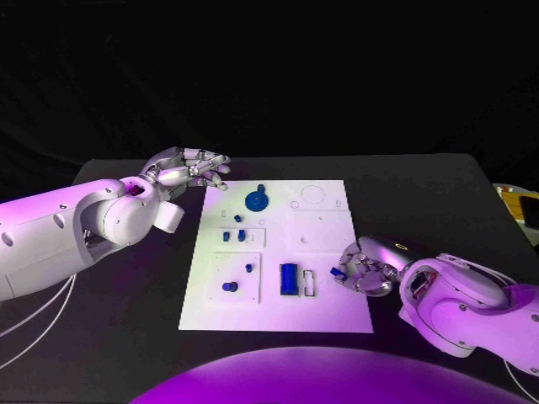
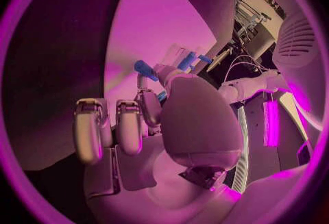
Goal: Assemble the parts on the task board
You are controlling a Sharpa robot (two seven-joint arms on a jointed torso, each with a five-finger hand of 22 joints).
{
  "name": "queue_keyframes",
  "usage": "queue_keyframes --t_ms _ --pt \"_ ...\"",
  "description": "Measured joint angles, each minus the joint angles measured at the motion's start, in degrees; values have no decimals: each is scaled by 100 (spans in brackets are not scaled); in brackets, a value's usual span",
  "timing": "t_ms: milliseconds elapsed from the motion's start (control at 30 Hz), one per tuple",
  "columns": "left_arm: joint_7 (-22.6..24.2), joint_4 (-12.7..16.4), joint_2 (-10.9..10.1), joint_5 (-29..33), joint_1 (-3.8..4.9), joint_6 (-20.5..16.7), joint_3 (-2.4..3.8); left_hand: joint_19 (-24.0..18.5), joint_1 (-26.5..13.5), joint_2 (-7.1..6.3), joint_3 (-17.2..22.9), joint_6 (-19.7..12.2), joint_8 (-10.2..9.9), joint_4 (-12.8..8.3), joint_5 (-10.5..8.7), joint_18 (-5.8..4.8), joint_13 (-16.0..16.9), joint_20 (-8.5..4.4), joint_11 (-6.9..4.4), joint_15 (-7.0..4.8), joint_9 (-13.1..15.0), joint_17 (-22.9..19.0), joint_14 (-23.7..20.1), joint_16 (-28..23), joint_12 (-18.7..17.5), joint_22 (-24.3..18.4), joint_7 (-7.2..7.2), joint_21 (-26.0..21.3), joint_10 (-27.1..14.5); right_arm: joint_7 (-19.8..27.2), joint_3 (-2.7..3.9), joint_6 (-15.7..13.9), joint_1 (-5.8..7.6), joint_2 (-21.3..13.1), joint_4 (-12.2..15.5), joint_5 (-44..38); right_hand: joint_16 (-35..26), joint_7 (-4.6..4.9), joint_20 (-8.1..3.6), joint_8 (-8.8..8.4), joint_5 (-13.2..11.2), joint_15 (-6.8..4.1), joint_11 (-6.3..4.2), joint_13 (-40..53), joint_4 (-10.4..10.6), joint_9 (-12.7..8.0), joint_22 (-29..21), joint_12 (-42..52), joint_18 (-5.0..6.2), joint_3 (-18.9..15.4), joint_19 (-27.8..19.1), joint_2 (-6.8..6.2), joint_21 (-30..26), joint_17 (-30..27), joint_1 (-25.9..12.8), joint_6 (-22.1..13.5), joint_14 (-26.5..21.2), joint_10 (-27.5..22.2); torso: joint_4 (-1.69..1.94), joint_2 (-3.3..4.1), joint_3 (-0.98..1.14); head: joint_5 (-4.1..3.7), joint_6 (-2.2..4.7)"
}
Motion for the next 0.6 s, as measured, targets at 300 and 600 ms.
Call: queue_keyframes --t_ms 300,600 --pt "-4 0 14 -1 0 2 0 0 0 0 0 0 0 0 0 0 0 0 0 0 0 0 0 0 0 0 0 0 0 40 4 -185 74 330 -8 586 0 14 0 65 -6 0 0 -1 -387 5 -1 49 0 421 0 -44 0 0 -287 -14 0 0 -1 2 1 1 0" --pt "-7 5 14 -2 0 7 0 0 0 0 0 0 0 0 0 0 0 0 0 0 0 -1 0 0 0 0 0 0 0 54 3 -181 31 559 -150 997 0 15 0 66 26 1 20 -1 -724 162 4 159 0 773 0 -108 -1 -1 -830 -13 -1 21 -2 7 5 14 0"
